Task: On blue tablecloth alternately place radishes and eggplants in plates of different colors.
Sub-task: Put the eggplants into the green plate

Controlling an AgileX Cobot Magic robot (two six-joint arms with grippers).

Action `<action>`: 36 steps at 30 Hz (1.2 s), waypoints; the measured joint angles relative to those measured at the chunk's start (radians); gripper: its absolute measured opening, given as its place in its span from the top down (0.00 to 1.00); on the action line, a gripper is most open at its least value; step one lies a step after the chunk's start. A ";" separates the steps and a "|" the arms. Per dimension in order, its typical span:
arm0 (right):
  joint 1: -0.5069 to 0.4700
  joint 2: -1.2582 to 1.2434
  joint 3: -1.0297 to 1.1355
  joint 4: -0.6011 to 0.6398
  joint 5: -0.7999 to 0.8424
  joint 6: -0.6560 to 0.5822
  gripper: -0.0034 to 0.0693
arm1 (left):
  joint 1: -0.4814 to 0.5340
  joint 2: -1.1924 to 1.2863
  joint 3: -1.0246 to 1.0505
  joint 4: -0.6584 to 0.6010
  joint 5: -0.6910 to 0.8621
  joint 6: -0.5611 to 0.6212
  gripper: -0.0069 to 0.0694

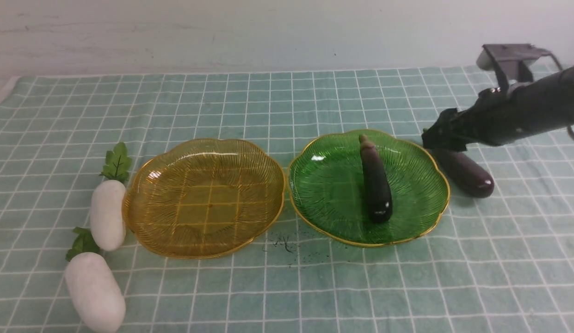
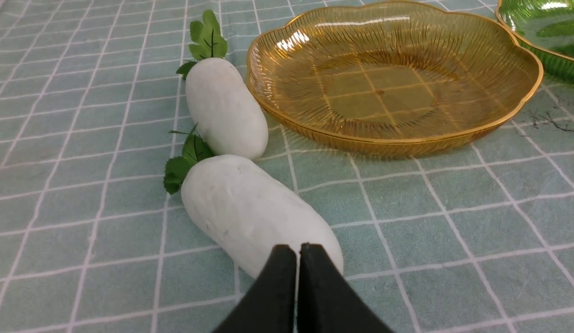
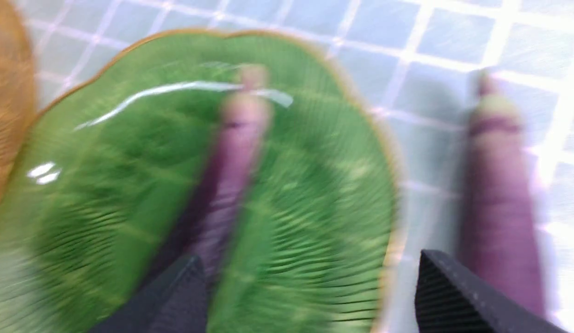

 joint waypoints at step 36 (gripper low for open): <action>-0.052 0.232 -0.005 -0.095 -0.126 0.000 0.42 | 0.000 0.000 0.000 0.000 0.000 0.000 0.92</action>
